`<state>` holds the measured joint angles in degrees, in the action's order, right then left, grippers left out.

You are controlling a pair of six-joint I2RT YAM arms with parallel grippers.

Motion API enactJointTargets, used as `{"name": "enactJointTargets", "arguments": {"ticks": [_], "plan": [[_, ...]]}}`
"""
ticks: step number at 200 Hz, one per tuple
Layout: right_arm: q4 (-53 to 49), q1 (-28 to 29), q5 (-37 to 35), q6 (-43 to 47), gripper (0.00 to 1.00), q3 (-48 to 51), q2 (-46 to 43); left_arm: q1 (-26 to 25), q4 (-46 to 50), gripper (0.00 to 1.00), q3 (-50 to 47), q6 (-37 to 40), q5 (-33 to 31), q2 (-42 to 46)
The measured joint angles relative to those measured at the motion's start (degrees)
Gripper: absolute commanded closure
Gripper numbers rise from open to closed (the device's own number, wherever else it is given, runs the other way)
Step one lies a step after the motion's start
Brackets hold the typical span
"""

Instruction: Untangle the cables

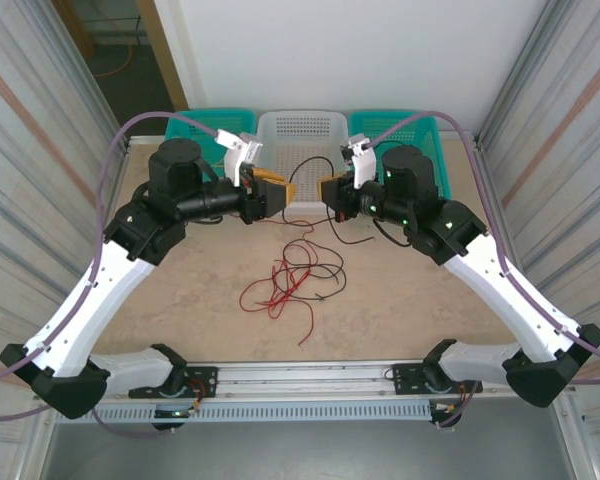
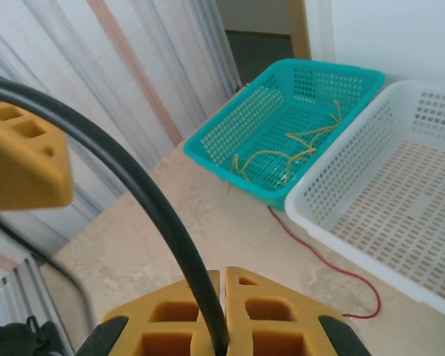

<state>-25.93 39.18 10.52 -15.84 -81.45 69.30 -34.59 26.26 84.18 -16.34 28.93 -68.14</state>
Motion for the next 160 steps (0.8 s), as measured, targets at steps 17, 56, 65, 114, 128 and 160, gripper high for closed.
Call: {"name": "enactJointTargets", "arguments": {"ticks": [17,56,65,114,128,160], "plan": [[-0.6,-3.2,-0.2,-0.5,1.0,-0.5,0.3,0.0,0.1,0.19,-1.6,-0.2,-3.8,0.3],[-1.6,-16.7,0.6,-3.1,1.0,-5.2,6.8,0.2,1.0,0.18,-6.9,-1.1,-14.8,1.6],[-2.2,-19.5,0.1,-3.6,1.0,-6.8,9.7,0.2,1.0,0.19,-8.3,-1.4,-16.2,2.0],[-7.9,-30.9,-0.5,-6.3,0.94,-21.6,31.4,0.2,2.1,0.3,-13.7,-3.6,-20.1,3.1],[-9.8,-32.9,-0.8,-6.9,0.86,-26.9,37.3,0.2,2.4,0.3,-15.2,-4.5,-20.7,2.9],[-14.5,-35.2,-2.7,-8.5,0.56,-36.1,46.9,0.2,3.5,0.32,-18.4,-6.7,-21.8,0.3]]}}
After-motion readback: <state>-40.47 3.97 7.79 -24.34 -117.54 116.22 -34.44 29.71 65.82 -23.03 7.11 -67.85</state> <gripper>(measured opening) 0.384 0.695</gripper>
